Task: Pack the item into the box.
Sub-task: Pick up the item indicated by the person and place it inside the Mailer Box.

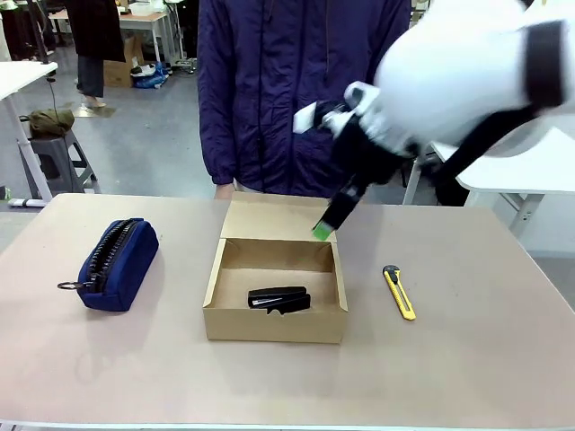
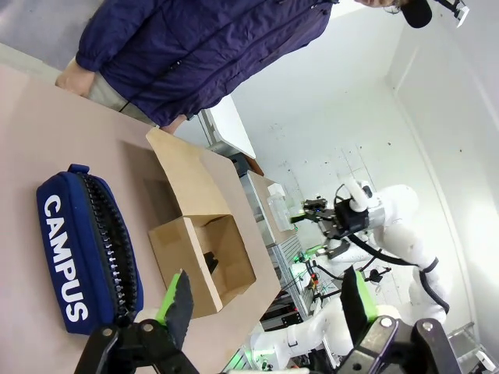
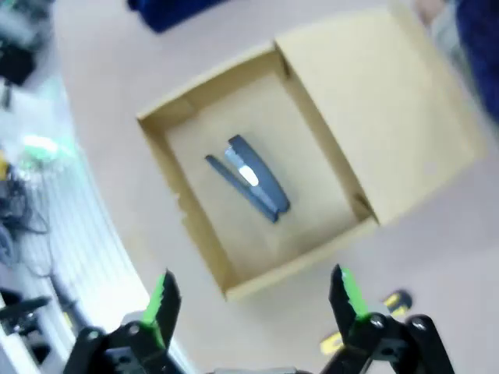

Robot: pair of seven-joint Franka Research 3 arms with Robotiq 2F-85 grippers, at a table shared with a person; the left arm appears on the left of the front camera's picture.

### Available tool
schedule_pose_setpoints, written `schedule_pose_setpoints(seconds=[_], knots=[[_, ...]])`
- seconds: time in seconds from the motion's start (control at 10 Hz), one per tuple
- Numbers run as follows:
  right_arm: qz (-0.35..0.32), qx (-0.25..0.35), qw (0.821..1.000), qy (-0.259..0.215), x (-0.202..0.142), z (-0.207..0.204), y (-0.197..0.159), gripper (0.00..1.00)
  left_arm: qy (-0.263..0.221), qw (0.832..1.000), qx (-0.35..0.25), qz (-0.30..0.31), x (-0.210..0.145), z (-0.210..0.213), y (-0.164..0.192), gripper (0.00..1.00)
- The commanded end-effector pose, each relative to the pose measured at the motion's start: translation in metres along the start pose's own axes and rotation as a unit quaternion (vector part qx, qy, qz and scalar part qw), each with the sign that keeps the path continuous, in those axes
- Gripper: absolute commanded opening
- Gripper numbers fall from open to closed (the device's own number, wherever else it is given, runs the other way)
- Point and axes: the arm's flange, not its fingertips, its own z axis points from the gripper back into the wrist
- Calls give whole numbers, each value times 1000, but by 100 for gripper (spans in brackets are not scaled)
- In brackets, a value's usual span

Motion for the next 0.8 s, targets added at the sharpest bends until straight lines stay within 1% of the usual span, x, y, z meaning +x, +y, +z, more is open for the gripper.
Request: schedule_pose_setpoints(seconds=[0.0, 0.1, 0.2, 0.4, 0.5, 0.6, 0.7], knots=[[-133, 1, 989, -70, -53, 51, -23, 100, -6, 1000, -10, -11, -2, -2, -2, 100], [-207, 24, 972, -109, -95, 82, -42, 100, -6, 1000, -10, -11, -2, -2, -2, 100], [-262, 51, 952, -147, -140, 107, -57, 100, -6, 1000, -10, -11, -2, -2, -2, 100], [-349, 96, 902, -235, -220, 137, -79, 100, -6, 1000, -10, -11, -2, -2, -2, 100], [-381, 136, 874, -270, -261, 143, -91, 100, -6, 1000, -10, -11, -2, -2, -2, 100], [-395, 185, 854, -283, -291, 145, -101, 100, -6, 1000, -10, -11, -2, -2, -2, 100], [-396, 236, 840, -287, -318, 147, -111, 100, -6, 1000, -10, -11, -2, -2, -2, 100]])
